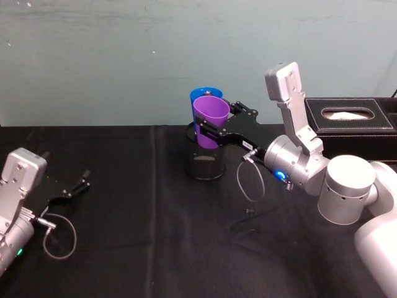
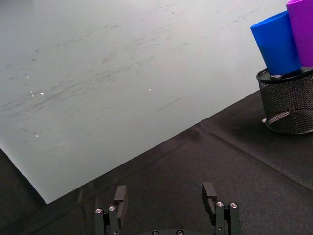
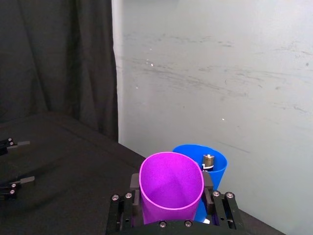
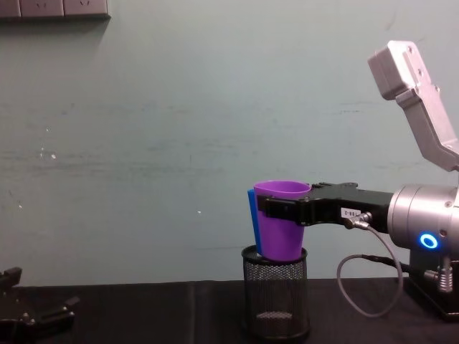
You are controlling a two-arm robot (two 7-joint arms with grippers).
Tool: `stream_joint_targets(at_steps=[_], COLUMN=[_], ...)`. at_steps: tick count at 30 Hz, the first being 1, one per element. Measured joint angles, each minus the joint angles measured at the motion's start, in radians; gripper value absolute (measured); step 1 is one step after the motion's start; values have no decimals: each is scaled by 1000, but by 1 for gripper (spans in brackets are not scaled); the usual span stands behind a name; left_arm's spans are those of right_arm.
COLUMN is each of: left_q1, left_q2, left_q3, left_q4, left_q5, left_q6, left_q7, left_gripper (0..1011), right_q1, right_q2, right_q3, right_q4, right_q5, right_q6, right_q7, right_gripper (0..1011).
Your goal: Pick up one cup with a gripper and tap it against the other cup.
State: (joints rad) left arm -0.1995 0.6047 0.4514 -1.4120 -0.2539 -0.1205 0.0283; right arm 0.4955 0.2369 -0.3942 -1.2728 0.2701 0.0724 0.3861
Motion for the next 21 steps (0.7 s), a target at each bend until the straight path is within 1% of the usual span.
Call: stream_joint_targets(at_steps=[21], left_q1=[0], left_q2=[0], left_q3=[0], left_q4=[0], left_q5=[0], left_q6=[0], left_q7=[0], left_gripper=[1000], right_q1=[0], right_q2=[0], right_q3=[0], right_q4=[0], right_q5=[0], right_q6=[0], right_q7=[0], right_gripper=[724])
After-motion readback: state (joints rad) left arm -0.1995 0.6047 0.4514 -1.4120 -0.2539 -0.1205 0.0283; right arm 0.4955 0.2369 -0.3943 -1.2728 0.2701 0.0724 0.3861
